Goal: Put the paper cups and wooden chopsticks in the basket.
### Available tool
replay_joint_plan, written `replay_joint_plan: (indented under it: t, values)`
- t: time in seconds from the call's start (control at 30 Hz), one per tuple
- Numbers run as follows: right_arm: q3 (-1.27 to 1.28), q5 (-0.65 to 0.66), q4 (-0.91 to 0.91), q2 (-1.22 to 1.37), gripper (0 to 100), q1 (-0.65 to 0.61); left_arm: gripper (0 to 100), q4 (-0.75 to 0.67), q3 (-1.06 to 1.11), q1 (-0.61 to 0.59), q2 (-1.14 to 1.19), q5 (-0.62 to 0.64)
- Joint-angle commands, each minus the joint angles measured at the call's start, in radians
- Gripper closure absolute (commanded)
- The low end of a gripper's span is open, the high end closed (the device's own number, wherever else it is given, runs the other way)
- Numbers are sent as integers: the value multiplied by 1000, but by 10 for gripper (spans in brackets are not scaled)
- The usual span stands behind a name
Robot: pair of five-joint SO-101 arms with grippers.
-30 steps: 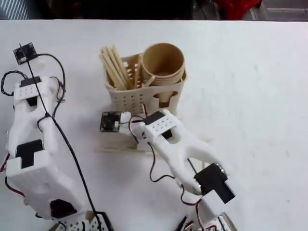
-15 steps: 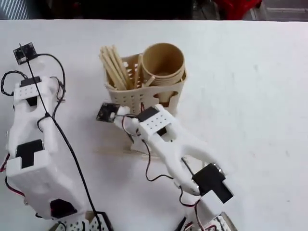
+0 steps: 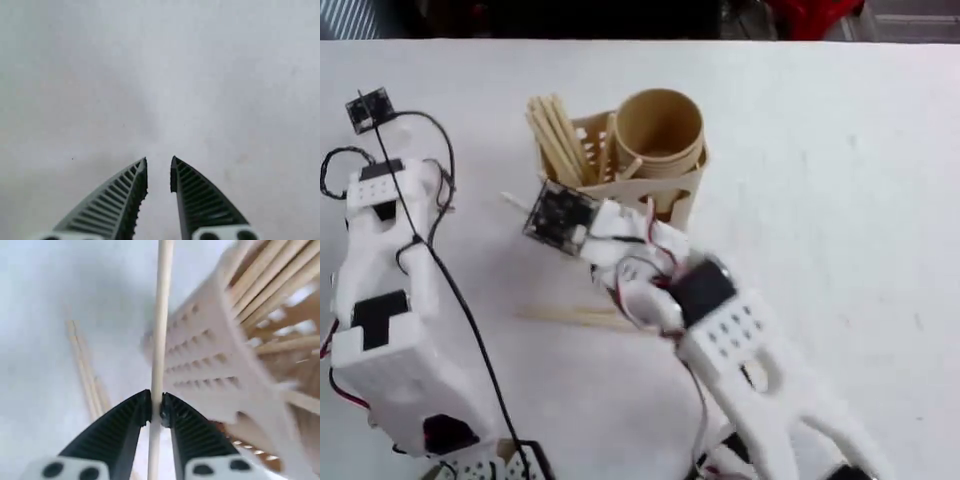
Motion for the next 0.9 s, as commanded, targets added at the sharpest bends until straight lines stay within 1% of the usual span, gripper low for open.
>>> replay_joint_plan:
  t: [0.0, 0.1, 0.2, 0.33, 0.43, 0.57, 0.63, 0.77, 0.87]
  values:
    - [-52, -17, -16, -206, 981, -33, 906, -18, -44, -5, -12, 9]
    - [-141, -78, -119, -272, 981, -44, 906, -18, -43, -5, -12, 9]
    - [-224, -95, -289, -251, 982, -45, 906, -18, -41, -5, -12, 9]
    - [-296, -106, -493, -124, 982, -48, 907, -18, -41, -7, -12, 9]
    - [-351, -201, -598, 5, 982, -41, 907, -18, -41, -7, -12, 9]
    - [-436, -227, -662, 162, 982, -42, 907, -18, -41, -5, -12, 9]
    - [-460, -255, -659, 217, 982, -41, 907, -18, -41, -5, -12, 9]
    - [-431, -385, -662, 272, 982, 13, 907, -18, -43, -5, -12, 9]
    - [-373, -414, -690, 280, 981, 58, 907, -18, -43, -5, -12, 9]
